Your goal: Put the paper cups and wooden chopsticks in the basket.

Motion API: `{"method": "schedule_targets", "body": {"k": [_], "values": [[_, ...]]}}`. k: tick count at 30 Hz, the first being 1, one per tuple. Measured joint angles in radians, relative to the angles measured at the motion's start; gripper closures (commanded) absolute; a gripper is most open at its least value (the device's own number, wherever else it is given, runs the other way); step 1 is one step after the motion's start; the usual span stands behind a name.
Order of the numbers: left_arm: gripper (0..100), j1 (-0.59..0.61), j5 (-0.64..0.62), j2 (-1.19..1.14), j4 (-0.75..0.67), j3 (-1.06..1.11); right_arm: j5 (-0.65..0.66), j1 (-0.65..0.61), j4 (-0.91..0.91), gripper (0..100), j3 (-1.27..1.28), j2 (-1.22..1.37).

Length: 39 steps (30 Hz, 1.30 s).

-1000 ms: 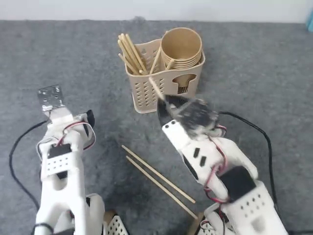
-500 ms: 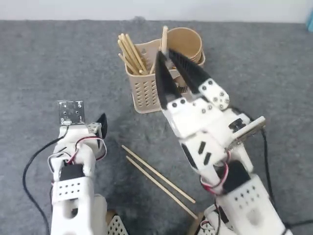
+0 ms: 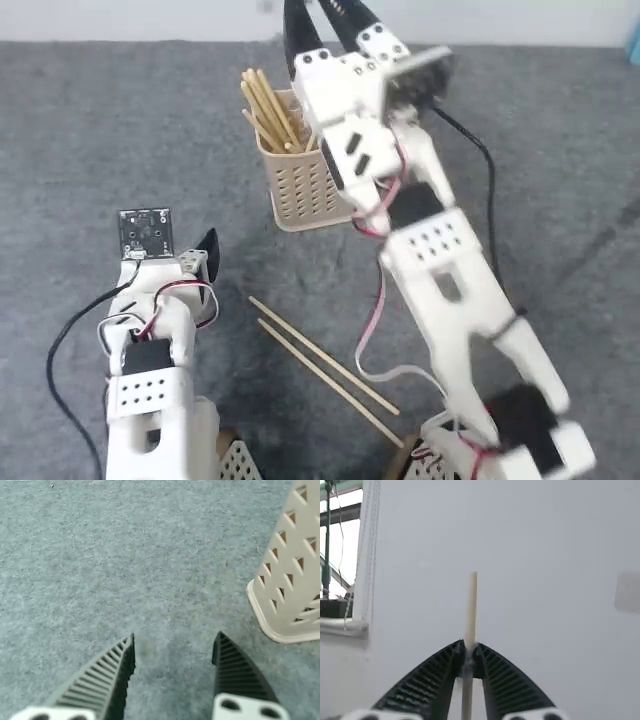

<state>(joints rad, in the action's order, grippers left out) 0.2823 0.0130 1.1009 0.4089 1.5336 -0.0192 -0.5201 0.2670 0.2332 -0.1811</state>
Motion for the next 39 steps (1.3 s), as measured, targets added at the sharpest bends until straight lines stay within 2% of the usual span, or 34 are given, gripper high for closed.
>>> {"method": "schedule_targets", "body": {"k": [2, 4, 11, 15, 20, 26, 34, 39], "values": [[76, 0.0, 0.0, 0.0, 0.0, 0.0, -0.003, 0.008, -0.006, 81.4, -0.002, 0.043], [76, 0.0, 0.0, 0.0, 0.0, 0.0, -0.048, 0.014, -0.068, 77.1, -0.003, 0.051], [76, 0.0, 0.0, 0.0, 0.0, 0.0, -0.175, 0.014, -0.42, 84.1, -0.064, 0.026], [76, 0.0, 0.0, 0.0, 0.021, -0.002, -0.221, 0.014, -0.724, 88.8, -0.064, -0.126], [76, 0.0, 0.0, 0.0, 0.135, -0.023, -0.292, 0.012, -1.183, 92.0, -0.068, -0.327], [76, -0.086, -0.048, 0.0, 0.253, -0.041, -0.308, 0.012, -1.593, 92.0, 0.017, -0.471], [76, -0.173, -0.091, 0.0, 0.439, -0.141, -0.299, 0.012, -1.639, 92.0, 0.445, -0.526], [76, -0.241, -0.092, -0.003, 0.554, -0.204, -0.149, 0.021, -1.6, 93.0, 0.649, -0.528]]}}
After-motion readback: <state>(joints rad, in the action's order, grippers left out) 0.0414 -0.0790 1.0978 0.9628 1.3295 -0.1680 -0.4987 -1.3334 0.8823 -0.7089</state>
